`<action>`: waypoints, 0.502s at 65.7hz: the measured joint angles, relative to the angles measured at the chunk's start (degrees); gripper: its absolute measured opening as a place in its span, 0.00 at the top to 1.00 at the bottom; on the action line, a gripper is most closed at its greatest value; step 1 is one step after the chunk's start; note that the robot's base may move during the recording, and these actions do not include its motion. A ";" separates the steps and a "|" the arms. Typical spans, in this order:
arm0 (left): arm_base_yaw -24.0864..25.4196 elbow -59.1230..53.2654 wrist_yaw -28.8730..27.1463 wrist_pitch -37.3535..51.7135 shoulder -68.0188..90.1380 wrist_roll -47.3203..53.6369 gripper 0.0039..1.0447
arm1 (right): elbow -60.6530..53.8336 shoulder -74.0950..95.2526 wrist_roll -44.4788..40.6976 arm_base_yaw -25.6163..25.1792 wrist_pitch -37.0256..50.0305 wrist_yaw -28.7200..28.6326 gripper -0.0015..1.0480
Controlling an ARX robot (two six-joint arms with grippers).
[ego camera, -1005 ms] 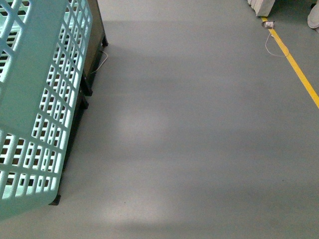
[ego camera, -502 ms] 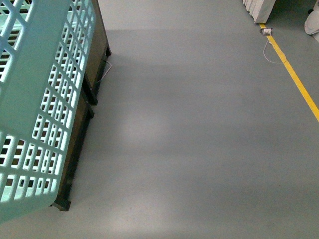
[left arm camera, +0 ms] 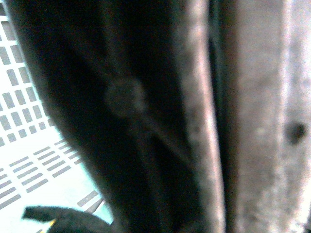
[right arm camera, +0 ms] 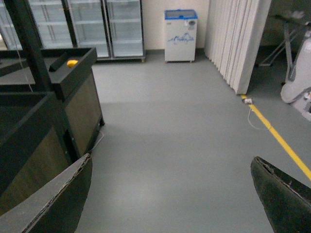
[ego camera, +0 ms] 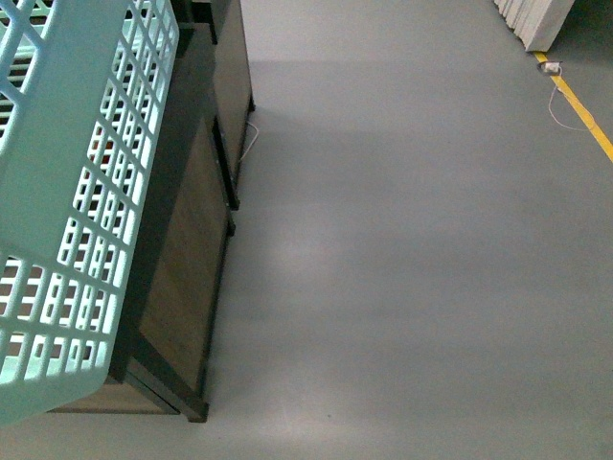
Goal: Pick lemon and mango into basket
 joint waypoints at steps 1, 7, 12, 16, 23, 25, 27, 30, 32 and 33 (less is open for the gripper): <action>0.00 0.00 0.02 0.00 -0.02 0.00 0.87 | 0.00 0.00 -0.02 0.00 0.00 0.11 0.08; 0.00 -0.02 0.00 -0.02 0.02 0.00 0.87 | 0.00 0.02 0.00 0.00 -0.02 -0.02 0.08; 0.00 0.00 0.04 0.00 -0.02 0.00 0.87 | 0.00 0.02 0.00 0.00 0.00 -0.04 0.08; 0.00 0.00 0.07 -0.02 -0.02 0.00 0.87 | 0.00 0.02 0.00 0.00 -0.02 -0.02 0.08; 0.00 0.00 0.09 -0.02 0.02 -0.02 0.87 | 0.00 0.02 0.00 0.00 -0.02 -0.02 0.08; 0.00 0.00 0.11 -0.02 0.02 -0.04 0.87 | 0.00 0.02 -0.02 0.00 -0.02 -0.02 0.08; 0.00 0.00 0.09 -0.02 0.02 -0.02 0.87 | 0.00 0.02 0.00 0.00 -0.02 -0.02 0.08; 0.00 0.00 0.07 -0.02 0.04 -0.02 0.87 | 0.00 0.07 -0.02 0.00 -0.02 0.00 0.08; 0.00 0.00 0.07 -0.02 0.07 0.00 0.87 | 0.00 0.04 -0.02 0.00 -0.02 -0.02 0.08; 0.00 0.00 0.07 -0.02 0.07 0.00 0.87 | 0.00 0.04 0.00 0.00 -0.02 0.00 0.08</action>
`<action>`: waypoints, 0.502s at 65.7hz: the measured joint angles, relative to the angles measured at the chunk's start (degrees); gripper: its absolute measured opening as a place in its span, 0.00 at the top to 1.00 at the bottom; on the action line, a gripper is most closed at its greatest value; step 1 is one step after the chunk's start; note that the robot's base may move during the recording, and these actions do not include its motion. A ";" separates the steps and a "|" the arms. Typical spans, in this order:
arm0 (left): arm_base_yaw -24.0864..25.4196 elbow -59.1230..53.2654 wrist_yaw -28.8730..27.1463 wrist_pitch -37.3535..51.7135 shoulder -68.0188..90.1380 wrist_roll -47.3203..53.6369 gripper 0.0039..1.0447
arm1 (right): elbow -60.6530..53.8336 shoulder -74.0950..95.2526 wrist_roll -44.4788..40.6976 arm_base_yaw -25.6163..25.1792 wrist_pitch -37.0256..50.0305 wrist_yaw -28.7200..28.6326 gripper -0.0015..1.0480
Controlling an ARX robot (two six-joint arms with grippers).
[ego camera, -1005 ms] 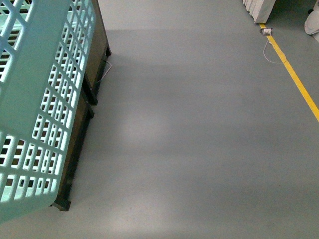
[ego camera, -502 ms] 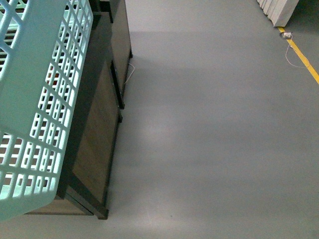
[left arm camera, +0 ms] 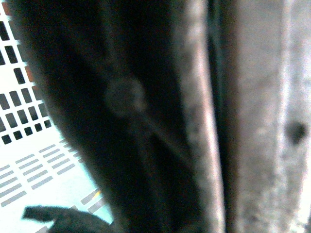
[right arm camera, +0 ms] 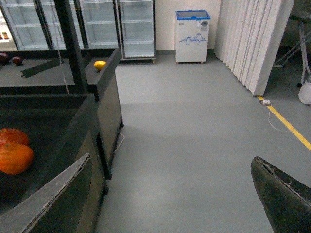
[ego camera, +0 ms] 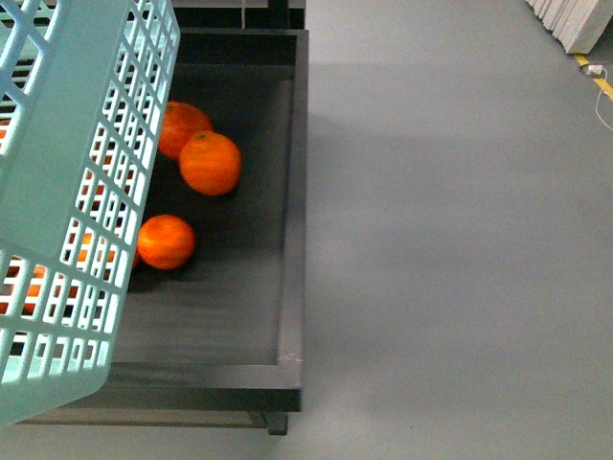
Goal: Pick lemon and mango into basket
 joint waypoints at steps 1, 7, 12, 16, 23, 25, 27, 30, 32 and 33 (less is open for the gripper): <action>0.00 0.00 0.00 0.00 0.00 0.00 0.87 | 0.00 0.00 0.00 0.00 0.02 0.00 0.08; 0.04 0.00 0.02 0.02 0.00 -0.02 0.87 | 0.00 0.00 0.00 0.00 0.00 -0.04 0.08; 0.07 0.00 -0.04 0.00 0.00 0.00 0.87 | 0.00 0.00 0.00 0.00 0.00 -0.07 0.08; 0.07 0.00 -0.07 0.00 0.00 0.00 0.87 | 0.00 0.00 0.00 0.00 0.00 -0.02 0.08; 0.07 0.00 0.02 0.00 0.00 -0.02 0.87 | 0.00 -0.02 0.00 0.00 0.02 -0.04 0.08; 0.07 0.00 0.04 0.00 0.00 -0.02 0.87 | 0.00 -0.02 0.00 0.00 0.02 -0.02 0.08; 0.07 0.00 0.07 0.00 0.00 -0.04 0.87 | 0.00 -0.02 0.00 0.00 0.02 -0.04 0.08; 0.07 0.00 0.04 0.00 0.00 -0.02 0.87 | 0.00 -0.02 0.00 0.00 0.00 -0.02 0.08; 0.07 0.00 0.02 0.00 0.00 0.00 0.87 | 0.00 -0.02 -0.02 0.00 0.00 -0.04 0.08; 0.07 0.00 0.04 0.00 0.00 0.02 0.87 | 0.00 -0.02 0.00 0.00 0.00 -0.07 0.08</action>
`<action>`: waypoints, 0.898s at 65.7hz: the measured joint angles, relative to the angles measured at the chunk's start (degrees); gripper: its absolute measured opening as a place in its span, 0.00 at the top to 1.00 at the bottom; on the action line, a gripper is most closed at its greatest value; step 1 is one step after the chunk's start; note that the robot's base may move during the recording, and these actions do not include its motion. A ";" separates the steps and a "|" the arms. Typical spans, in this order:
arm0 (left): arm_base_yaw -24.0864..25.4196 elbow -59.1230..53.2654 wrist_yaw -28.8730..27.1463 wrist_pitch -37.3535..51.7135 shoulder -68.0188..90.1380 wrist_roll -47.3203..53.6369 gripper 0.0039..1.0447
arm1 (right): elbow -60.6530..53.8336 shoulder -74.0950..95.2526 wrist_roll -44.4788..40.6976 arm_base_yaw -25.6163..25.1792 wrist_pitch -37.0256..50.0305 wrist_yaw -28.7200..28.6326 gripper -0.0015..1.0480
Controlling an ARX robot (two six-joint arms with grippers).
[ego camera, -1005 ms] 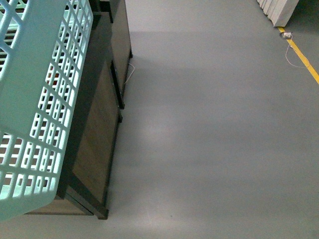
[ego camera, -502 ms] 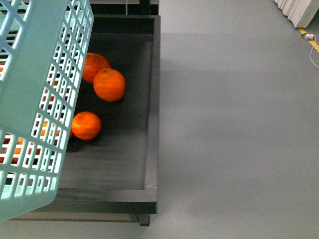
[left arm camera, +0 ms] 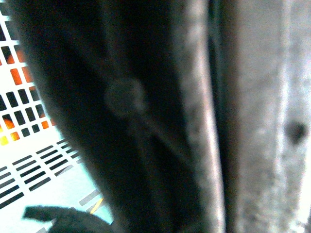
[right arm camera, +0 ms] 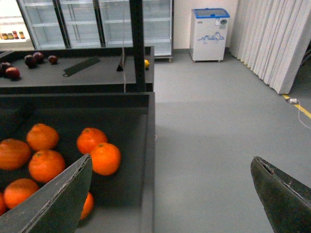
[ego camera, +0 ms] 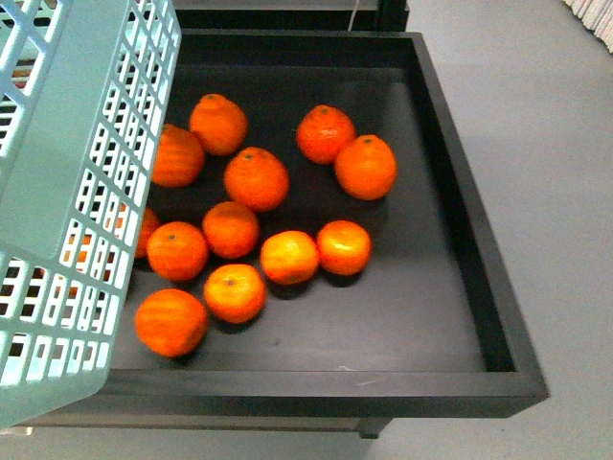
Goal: Pick lemon and mango into basket
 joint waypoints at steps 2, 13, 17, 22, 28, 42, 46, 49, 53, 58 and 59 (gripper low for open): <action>0.00 0.00 0.00 0.00 0.00 -0.02 0.87 | 0.00 0.00 0.00 0.00 0.00 0.09 0.08; 0.00 0.00 -0.09 0.00 0.00 -0.02 0.87 | 0.00 0.00 0.00 0.00 0.00 0.04 0.08; 0.00 0.00 -0.07 0.00 0.02 -0.02 0.87 | 0.00 0.00 0.00 0.00 0.00 0.04 0.08; 0.00 0.02 0.00 0.00 0.00 -0.07 0.87 | 0.00 0.00 0.00 0.00 0.02 0.02 0.08; 0.00 0.02 -0.07 0.00 0.09 -0.02 0.87 | 0.00 0.00 0.00 -0.02 0.00 0.00 0.08; 0.00 0.04 -0.04 0.00 0.09 -0.04 0.87 | 0.00 0.00 0.00 -0.02 0.00 0.15 0.08; 0.00 0.04 0.02 0.00 0.07 -0.02 0.87 | 0.00 0.00 -0.02 -0.02 0.00 0.11 0.08; 0.00 0.04 -0.02 0.00 0.04 -0.09 0.87 | 0.00 0.00 0.02 0.00 0.00 0.13 0.08; 0.00 0.04 0.00 0.00 0.07 -0.02 0.87 | 0.00 0.00 0.00 0.00 0.00 0.11 0.08; 0.00 0.04 -0.02 0.00 -0.02 -0.02 0.87 | 0.00 -0.07 -0.02 -0.02 0.00 0.22 0.08; 0.00 0.07 0.00 0.00 -0.02 -0.04 0.87 | 0.00 -0.04 0.00 -0.02 0.00 0.02 0.08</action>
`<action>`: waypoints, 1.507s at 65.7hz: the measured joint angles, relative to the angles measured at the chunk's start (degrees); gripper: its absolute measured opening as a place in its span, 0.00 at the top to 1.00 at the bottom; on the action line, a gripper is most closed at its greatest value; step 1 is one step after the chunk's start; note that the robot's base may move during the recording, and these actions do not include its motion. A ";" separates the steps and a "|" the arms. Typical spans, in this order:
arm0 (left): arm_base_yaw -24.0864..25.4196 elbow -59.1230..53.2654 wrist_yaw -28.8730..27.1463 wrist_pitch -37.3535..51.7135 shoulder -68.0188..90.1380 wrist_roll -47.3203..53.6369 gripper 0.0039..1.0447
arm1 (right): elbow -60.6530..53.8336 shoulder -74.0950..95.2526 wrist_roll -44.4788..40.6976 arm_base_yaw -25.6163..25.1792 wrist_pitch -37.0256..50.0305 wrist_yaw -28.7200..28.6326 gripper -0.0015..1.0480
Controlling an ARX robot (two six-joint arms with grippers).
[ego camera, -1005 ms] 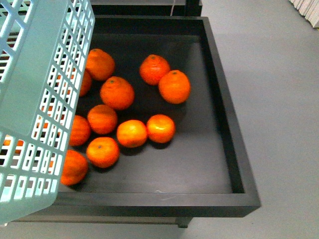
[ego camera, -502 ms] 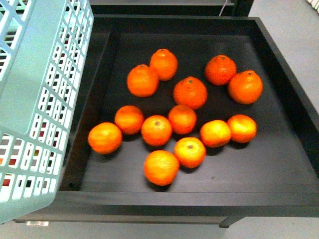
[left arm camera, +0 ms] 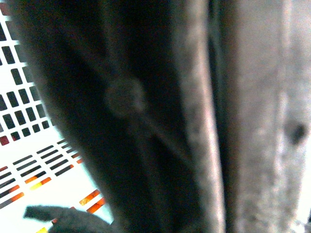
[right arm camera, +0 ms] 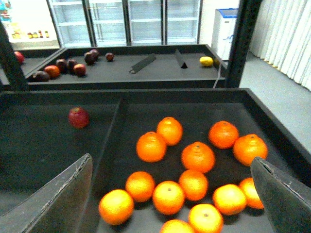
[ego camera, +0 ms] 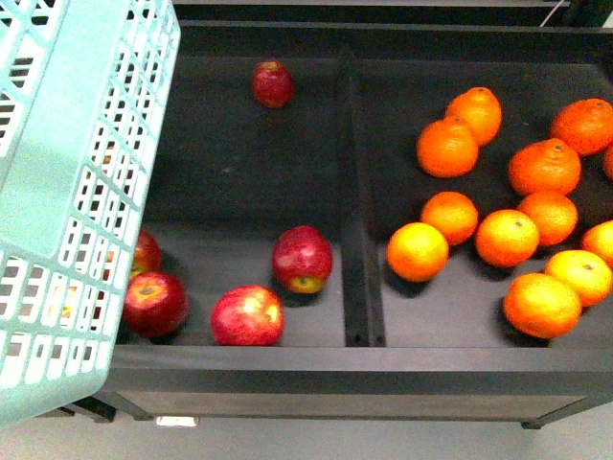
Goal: Pick lemon and mango into basket
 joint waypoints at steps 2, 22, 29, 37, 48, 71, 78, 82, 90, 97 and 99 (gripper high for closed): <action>0.00 0.00 0.00 0.00 0.00 0.00 0.87 | 0.00 0.02 0.00 0.00 0.00 0.00 0.08; 0.00 0.00 0.02 0.00 0.02 -0.02 0.87 | 0.00 0.04 0.00 0.02 0.00 0.00 0.08; 0.04 0.00 -0.20 0.00 -0.02 0.07 0.87 | 0.00 0.02 0.00 0.02 0.00 0.02 0.08; 0.04 0.00 -0.13 0.00 0.00 0.04 0.87 | 0.00 0.02 0.00 0.00 0.00 0.00 0.08; 0.04 0.00 -0.04 0.00 0.02 0.07 0.87 | 0.00 0.04 -0.02 0.02 0.00 0.02 0.08; 0.04 0.00 -0.13 0.00 0.04 0.07 0.87 | 0.00 -0.02 -0.02 0.00 0.00 0.00 0.08; 0.04 0.00 -0.02 0.00 0.02 -0.04 0.87 | 0.00 -0.02 0.00 0.00 0.00 0.00 0.08; 0.04 0.00 -0.11 0.00 0.04 0.13 0.87 | 0.00 -0.02 -0.02 0.02 0.00 0.02 0.08; 0.04 0.00 -0.04 0.02 0.00 0.02 0.87 | 0.00 0.00 -0.02 0.00 0.02 0.02 0.08; 0.04 0.00 -0.11 0.00 0.00 0.13 0.87 | 0.00 -0.02 -0.02 0.00 0.02 0.07 0.08; 0.04 0.00 -0.17 0.00 -0.04 0.07 0.87 | 0.00 -0.02 0.00 0.00 0.00 0.13 0.08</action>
